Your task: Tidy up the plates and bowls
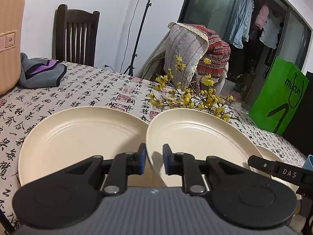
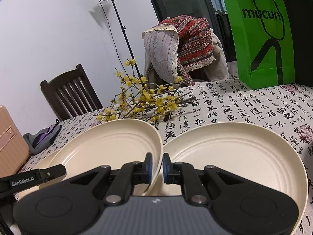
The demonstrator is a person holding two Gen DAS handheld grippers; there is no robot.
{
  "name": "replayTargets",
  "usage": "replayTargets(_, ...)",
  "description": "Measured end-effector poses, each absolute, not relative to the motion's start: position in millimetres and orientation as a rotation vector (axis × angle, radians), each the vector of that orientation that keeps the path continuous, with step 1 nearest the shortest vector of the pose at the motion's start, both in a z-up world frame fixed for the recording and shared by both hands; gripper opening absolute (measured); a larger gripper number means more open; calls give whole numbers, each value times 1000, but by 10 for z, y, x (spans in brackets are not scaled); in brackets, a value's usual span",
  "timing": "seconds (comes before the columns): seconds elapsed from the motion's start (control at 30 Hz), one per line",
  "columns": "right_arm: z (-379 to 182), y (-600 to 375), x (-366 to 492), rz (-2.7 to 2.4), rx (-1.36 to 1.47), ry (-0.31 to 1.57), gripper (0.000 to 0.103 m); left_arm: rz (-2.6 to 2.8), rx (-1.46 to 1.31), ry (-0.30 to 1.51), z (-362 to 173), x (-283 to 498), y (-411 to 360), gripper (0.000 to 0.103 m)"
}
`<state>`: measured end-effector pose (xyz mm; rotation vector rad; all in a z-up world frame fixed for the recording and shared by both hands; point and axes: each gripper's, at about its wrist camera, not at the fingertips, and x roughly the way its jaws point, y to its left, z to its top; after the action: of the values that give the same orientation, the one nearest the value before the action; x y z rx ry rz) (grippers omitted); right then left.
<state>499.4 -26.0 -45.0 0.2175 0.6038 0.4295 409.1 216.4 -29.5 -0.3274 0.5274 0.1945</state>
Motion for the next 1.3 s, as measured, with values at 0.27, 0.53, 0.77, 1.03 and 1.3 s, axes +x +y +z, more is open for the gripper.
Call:
replayTargets(0.27,-450,-256,5003,431,219,605,11,202,-329,531,-286,4094,2158,18)
replayTargets(0.53,-448,-254,5001,431,217,603,11,198,-335,532,-288,4088,2152,18)
replayTargets(0.77,-449,-253,4996,432,216,599,11,204,-329,529,-291,4084,2143,18)
replayTargets(1.03,-437,-256,4962,433,214,588,11,205,-313,514,-257,4056,2102,18)
replayTargets(1.3,-398,-257,4928,436,210,575,11,209,-303,501,-217,4030,2099,18)
